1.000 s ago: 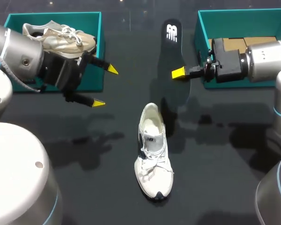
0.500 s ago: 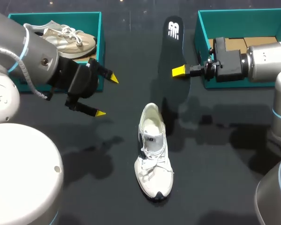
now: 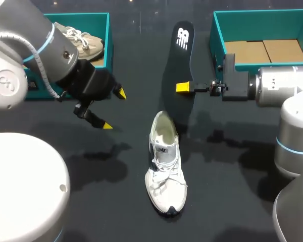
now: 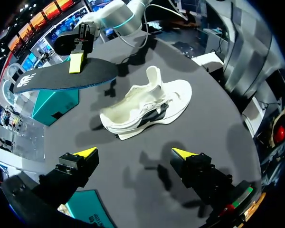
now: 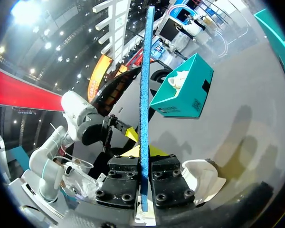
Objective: Take the shoe out of the shoebox, open the shoe tongue, remove and reinsert the insole, then place the shoe into the shoebox
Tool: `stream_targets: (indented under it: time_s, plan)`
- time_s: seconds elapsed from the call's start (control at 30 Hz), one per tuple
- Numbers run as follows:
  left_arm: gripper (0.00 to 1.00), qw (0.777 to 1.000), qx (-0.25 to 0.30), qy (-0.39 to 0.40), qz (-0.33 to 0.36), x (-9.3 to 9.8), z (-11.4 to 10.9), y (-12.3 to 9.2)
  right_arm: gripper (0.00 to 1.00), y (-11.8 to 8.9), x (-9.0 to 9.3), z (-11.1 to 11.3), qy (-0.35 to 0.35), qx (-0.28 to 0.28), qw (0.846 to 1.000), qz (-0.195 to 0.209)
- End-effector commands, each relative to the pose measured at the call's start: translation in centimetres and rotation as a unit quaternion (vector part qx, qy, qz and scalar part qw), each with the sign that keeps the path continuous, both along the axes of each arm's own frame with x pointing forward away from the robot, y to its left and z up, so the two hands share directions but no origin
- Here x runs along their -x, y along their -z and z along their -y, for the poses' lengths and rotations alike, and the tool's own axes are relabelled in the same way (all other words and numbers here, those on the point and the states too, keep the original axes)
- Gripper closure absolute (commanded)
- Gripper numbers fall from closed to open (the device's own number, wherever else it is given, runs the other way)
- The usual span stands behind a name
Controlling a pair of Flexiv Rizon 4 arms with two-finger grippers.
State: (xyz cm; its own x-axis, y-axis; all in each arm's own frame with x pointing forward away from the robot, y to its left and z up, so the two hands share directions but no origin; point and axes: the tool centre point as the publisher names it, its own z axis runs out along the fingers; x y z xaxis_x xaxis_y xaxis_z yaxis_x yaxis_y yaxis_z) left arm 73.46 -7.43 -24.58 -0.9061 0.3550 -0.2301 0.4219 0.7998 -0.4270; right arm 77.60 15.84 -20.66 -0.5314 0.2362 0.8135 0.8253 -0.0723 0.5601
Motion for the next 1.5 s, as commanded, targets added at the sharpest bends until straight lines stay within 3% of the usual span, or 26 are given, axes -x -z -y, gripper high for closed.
stream_targets:
  time_s: [0.03, 0.13, 0.27, 0.43, 0.87, 0.97, 1.33, 1.5]
  plan:
    - [0.0, 1.0, -0.011, 0.004, -0.007, -0.1, 0.1, -0.4, 1.0, 0.0, 0.1, 0.1, 0.0, 0.002, 1.0, -0.001]
    - [0.0, 0.999, -0.021, -0.023, -0.023, -0.1, 1.0, 1.1, 1.0, 0.0, 0.1, 0.1, 0.0, 0.002, 1.0, -0.001]
    - [0.0, 0.997, -0.032, -0.061, -0.041, 0.2, 2.3, 3.9, 1.0, 2.1, -0.7, -0.1, -0.009, -0.034, 0.999, 0.015]
    - [0.0, 0.992, -0.03, -0.097, -0.07, 0.6, 3.0, 5.5, 1.0, 3.4, -1.3, -0.6, -0.025, -0.052, 0.998, 0.035]
    - [0.0, 0.992, -0.021, -0.105, -0.067, 0.4, 3.1, 5.9, 1.0, 4.1, -1.5, -0.9, -0.028, -0.046, 0.998, 0.036]
    - [0.0, 0.992, -0.022, -0.098, -0.073, 0.3, 4.1, 6.9, 1.0, 4.1, -1.5, -0.9, -0.028, -0.046, 0.998, 0.036]
    - [0.0, 0.992, -0.01, -0.102, -0.079, -0.6, 4.5, 8.8, 1.0, 4.7, -0.7, -2.4, -0.007, -0.049, 0.995, 0.082]
    - [0.0, 0.993, -0.01, -0.091, -0.071, -0.6, 4.5, 8.9, 1.0, 4.8, -0.5, -2.7, 0.004, -0.034, 0.996, 0.077]
